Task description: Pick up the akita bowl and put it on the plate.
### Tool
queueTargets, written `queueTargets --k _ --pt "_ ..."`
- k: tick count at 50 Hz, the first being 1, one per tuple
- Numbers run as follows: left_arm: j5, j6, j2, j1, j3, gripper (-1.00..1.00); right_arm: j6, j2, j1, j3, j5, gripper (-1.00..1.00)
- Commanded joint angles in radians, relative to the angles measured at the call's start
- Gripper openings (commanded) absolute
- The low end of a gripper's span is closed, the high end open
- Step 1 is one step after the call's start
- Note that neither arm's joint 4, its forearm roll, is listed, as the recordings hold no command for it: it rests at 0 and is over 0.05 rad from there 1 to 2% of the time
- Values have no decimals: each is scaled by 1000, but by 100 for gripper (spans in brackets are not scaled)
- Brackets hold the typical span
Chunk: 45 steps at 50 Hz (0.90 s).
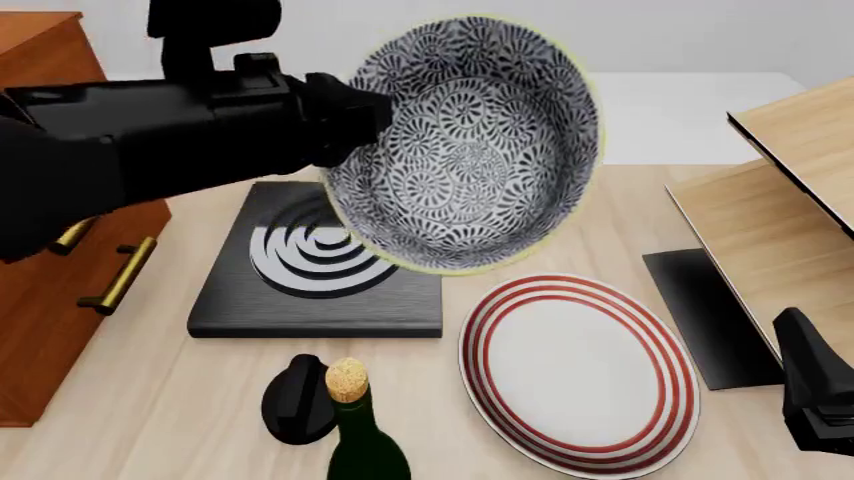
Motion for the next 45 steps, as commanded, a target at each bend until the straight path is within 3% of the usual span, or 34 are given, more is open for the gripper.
queueTargets --k 1,22,45 --pt "-36 -58 64 -103 -33 -100 0 0 0 0 0 100" --pt "-65 -88 249 -205 -114 -100 0 0 0 0 0 100" --pt "-198 -157 341 -258 -39 -100 0 0 0 0 0 100"
